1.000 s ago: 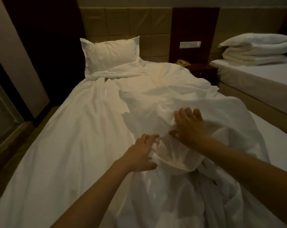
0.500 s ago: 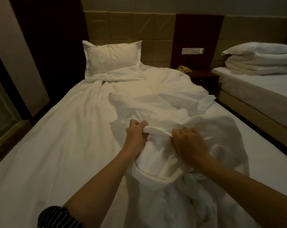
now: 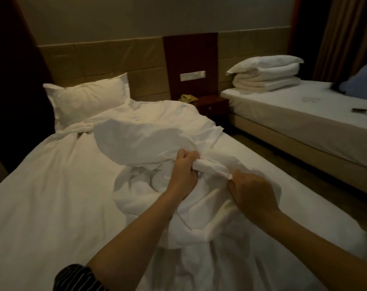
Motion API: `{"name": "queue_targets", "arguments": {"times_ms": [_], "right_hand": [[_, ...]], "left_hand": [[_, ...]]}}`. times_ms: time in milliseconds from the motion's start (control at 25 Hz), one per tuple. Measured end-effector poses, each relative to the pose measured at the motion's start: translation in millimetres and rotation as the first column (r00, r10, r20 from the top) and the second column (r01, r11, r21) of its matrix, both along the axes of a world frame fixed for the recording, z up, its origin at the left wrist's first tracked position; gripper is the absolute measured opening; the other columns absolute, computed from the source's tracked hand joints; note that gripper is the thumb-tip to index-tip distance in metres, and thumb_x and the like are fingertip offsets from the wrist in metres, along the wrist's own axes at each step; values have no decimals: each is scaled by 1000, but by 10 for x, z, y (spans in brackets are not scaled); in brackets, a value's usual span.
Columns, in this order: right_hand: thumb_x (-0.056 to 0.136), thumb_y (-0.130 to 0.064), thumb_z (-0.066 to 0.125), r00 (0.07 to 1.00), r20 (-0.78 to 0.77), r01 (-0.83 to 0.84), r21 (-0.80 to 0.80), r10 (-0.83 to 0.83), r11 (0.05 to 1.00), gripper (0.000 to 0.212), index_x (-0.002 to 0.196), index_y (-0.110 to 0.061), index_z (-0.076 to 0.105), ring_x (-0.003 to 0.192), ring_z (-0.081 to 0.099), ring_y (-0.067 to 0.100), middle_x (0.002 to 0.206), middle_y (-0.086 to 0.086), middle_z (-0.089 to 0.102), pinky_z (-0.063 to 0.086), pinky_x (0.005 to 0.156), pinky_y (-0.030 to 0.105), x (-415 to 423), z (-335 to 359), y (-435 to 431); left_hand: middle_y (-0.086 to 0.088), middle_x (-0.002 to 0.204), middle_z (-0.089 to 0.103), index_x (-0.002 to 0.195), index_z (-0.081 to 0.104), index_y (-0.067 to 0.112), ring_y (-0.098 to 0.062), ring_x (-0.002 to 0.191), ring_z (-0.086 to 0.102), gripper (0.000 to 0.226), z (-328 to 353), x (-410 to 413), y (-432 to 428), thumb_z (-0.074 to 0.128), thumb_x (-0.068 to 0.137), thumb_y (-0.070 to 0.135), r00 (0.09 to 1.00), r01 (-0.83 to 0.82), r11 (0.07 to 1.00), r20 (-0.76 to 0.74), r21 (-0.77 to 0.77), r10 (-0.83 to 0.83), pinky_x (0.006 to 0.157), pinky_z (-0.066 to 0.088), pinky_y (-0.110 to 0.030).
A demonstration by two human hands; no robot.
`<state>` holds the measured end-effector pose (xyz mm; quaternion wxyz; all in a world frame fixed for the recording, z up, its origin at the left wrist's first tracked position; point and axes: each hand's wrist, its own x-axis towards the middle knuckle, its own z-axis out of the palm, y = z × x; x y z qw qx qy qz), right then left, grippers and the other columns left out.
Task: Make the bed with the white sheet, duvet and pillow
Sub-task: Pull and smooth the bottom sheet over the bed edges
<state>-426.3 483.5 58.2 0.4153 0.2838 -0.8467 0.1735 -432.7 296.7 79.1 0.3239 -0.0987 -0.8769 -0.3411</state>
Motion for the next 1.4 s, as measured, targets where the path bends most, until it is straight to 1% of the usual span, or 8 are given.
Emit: {"name": "queue_targets", "arguments": {"times_ms": [240,400,560,680,800,960,1160,1400], "right_hand": [[96,-40,31,985,81,157,-101,-150,982,48,65,-12,55,36,47,9,50,1,56,38,39,16,-47,-252,1082],[95,-36,32,958,212,225,-144,-192,964,42,66,-15,52,38,33,2,48,-6,46,21,42,2,84,-393,1574],[94,-32,36,931,290,266,-123,-222,956,31,67,-21,44,35,40,6,50,-10,41,37,33,15,200,-574,1667],[97,-23,49,868,385,335,12,-314,942,27,73,-23,39,47,45,6,62,-5,49,36,44,15,197,-432,1585],[101,-32,32,770,501,397,109,-395,911,24,84,-19,45,72,52,13,86,3,59,40,66,22,289,-199,1522],[99,-45,31,780,342,502,160,-525,850,38,100,-14,54,81,51,17,94,4,55,35,72,26,347,-46,1301],[94,-48,31,965,101,209,270,-243,940,47,104,-13,61,88,63,28,103,10,65,50,76,41,212,-54,882],[89,-48,40,970,226,-156,275,94,949,30,100,-23,53,85,59,21,98,1,62,47,79,40,21,-164,857]], "left_hand": [[-3,88,39,79,44,16,-17,74,40,15,-42,-397,1183,51,84,4,988,157,958,35,-238,-153,67,32,-8],[-5,89,47,87,51,8,-17,78,43,6,-73,-538,1729,56,87,11,986,162,924,95,-346,-137,70,37,-23],[-15,126,50,120,57,5,-30,102,57,27,-86,-491,1872,54,93,10,927,368,802,257,-471,-275,90,48,-34],[-8,136,47,130,52,14,-22,111,56,34,46,-378,1786,52,97,20,930,346,862,258,-371,-262,94,47,-28],[-5,131,53,126,55,16,-19,108,57,31,222,-317,1571,50,98,28,929,346,854,269,-389,-254,91,45,-24],[-1,124,59,122,58,19,-16,104,58,36,375,-46,1163,50,95,42,913,406,795,244,-451,-327,89,46,-25],[5,122,60,126,55,26,-14,102,58,64,292,138,715,37,86,71,972,234,662,174,-712,-157,83,40,-26],[0,109,65,116,63,20,-20,94,61,69,79,322,328,35,81,72,991,127,710,65,-693,-114,85,43,-34]]}}
